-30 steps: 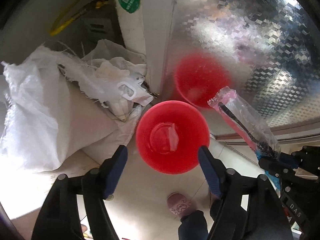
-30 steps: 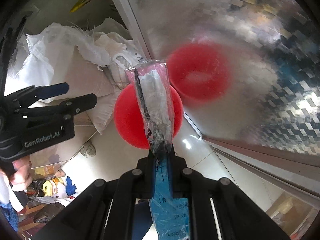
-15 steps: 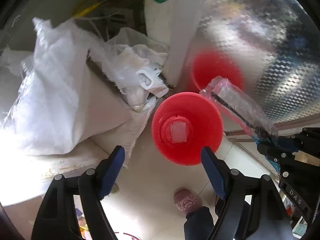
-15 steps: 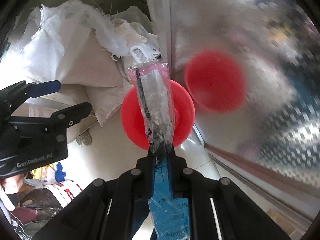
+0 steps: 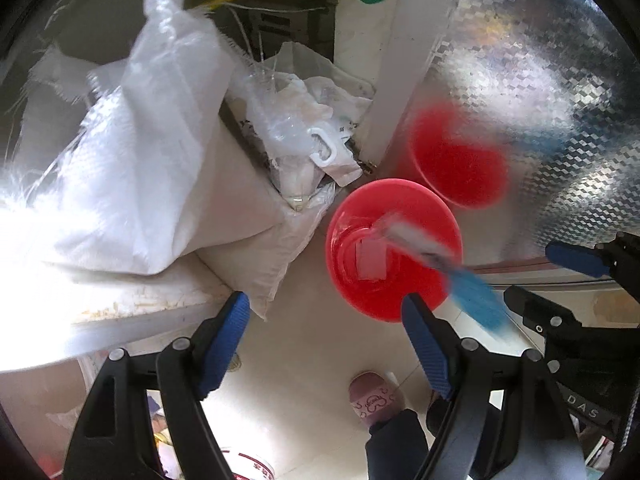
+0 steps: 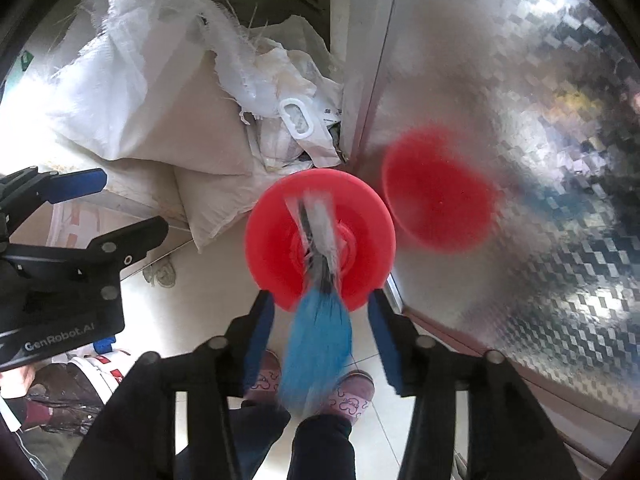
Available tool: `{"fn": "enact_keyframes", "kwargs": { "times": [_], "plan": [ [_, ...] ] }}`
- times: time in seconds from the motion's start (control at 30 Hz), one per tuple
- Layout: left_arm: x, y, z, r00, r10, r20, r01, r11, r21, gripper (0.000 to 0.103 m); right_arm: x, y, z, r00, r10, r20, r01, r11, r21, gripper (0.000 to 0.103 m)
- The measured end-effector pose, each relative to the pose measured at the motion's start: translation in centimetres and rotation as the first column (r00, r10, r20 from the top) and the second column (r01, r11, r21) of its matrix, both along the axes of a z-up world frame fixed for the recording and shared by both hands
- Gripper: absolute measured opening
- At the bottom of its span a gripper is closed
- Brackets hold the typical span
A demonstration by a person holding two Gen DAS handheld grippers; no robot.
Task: Collect trash
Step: 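Open the right gripper to drop the package into the red bin, then raise both tools back up to the counter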
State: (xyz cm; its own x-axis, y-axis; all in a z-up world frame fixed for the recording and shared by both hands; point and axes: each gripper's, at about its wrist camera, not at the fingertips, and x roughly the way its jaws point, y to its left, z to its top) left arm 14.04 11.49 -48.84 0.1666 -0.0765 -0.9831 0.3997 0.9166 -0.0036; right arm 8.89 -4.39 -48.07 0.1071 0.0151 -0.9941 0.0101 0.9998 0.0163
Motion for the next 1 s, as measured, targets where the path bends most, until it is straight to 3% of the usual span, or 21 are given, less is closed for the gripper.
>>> {"fn": "enact_keyframes", "kwargs": {
  "times": [0.17,0.3,0.7,1.0],
  "plan": [
    [-1.1,0.5,2.0,1.000,0.018,-0.010,-0.018,1.000,-0.026,0.077,-0.6,0.5,2.5,0.999,0.006,0.043,-0.005,0.999,-0.039,0.052],
    [-2.4,0.9,5.1,0.999,0.039,-0.003,-0.039,0.999,-0.038,0.077,-1.3,0.6,5.7,0.998,-0.003,0.065,0.006,0.999,-0.044,0.053],
    [-6.2,1.7,20.3,0.996,0.037,0.082,-0.028,0.994,-0.105,0.077,-5.3,1.3,21.0,0.981,-0.073,0.181,0.082,0.995,-0.047,0.062],
    [-6.7,0.1,31.1,0.976,-0.016,0.217,0.050,0.987,-0.152,0.077,-6.9,0.0,32.2,0.927,-0.139,0.348,0.181,0.979,-0.092,0.071]
  ]
}}
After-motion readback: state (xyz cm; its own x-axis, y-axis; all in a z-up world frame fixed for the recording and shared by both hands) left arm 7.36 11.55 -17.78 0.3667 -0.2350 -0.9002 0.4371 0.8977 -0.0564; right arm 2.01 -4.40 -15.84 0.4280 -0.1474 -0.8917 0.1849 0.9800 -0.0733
